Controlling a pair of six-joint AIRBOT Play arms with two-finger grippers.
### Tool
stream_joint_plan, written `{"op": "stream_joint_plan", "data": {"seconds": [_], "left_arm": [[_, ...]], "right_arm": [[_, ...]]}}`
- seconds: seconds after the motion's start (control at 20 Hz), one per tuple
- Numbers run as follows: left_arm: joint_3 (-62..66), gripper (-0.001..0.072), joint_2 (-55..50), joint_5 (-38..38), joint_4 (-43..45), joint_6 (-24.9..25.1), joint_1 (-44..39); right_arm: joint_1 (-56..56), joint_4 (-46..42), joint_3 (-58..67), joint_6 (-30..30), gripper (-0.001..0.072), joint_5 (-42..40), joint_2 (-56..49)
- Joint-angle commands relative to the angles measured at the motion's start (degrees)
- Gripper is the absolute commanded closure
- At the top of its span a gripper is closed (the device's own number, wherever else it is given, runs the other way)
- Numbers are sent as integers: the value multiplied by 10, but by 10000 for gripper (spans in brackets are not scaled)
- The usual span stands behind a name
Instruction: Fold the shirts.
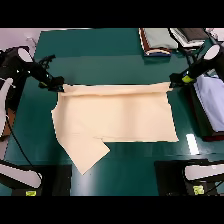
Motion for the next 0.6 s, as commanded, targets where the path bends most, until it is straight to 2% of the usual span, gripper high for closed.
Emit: {"op": "stream_joint_plan", "data": {"seconds": [0.0,0.05,0.1,0.15,0.2,0.35,0.55], "left_arm": [[-46,187,0,2,0,-23,-3],[-53,182,0,3,0,-24,-3],[-56,182,1,2,1,-24,-3],[-56,182,4,0,1,-27,-3],[-57,182,14,-2,1,-33,-3],[-100,182,88,5,25,-39,-3],[-312,181,271,32,64,-68,-3]], "right_arm": [[1,2,-65,-1,693,-24,23],[1,2,-71,-1,692,-24,27],[1,2,-75,-1,660,-21,30],[1,2,-75,-1,424,-20,32],[1,2,-71,2,271,-13,32],[1,1,-58,3,267,32,44],[1,2,-58,3,267,52,104]]}}
